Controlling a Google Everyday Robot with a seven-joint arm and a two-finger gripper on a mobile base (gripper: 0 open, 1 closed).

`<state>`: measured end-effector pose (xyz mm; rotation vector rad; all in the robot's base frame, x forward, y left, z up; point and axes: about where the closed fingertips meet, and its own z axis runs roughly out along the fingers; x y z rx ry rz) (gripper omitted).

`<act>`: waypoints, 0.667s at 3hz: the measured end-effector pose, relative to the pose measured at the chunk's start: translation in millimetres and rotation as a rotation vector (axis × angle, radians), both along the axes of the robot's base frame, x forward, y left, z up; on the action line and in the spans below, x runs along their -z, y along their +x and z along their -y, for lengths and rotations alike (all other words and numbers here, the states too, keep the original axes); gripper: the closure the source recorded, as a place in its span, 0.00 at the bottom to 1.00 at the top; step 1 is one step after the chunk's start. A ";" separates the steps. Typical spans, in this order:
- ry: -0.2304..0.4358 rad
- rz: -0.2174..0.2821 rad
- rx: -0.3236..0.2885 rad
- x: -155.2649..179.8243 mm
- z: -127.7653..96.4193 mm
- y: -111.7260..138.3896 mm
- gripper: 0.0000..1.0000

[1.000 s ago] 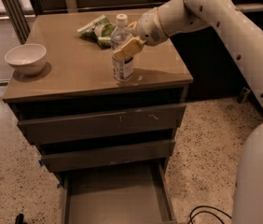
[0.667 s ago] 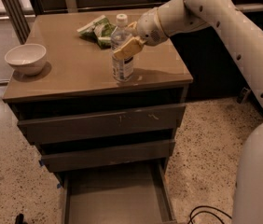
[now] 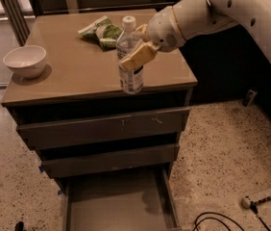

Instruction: Place blue plastic bottle into bottom drawer

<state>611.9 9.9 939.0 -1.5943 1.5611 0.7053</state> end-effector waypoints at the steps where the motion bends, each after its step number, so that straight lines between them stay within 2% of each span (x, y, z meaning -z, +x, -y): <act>1: 0.027 -0.077 -0.024 -20.1 14.5 -56.2 1.00; 2: 0.032 -0.082 -0.021 -21.6 18.2 -59.4 1.00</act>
Offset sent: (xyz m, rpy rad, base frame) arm -0.0475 -0.0121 0.0168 0.0218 0.0643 0.0205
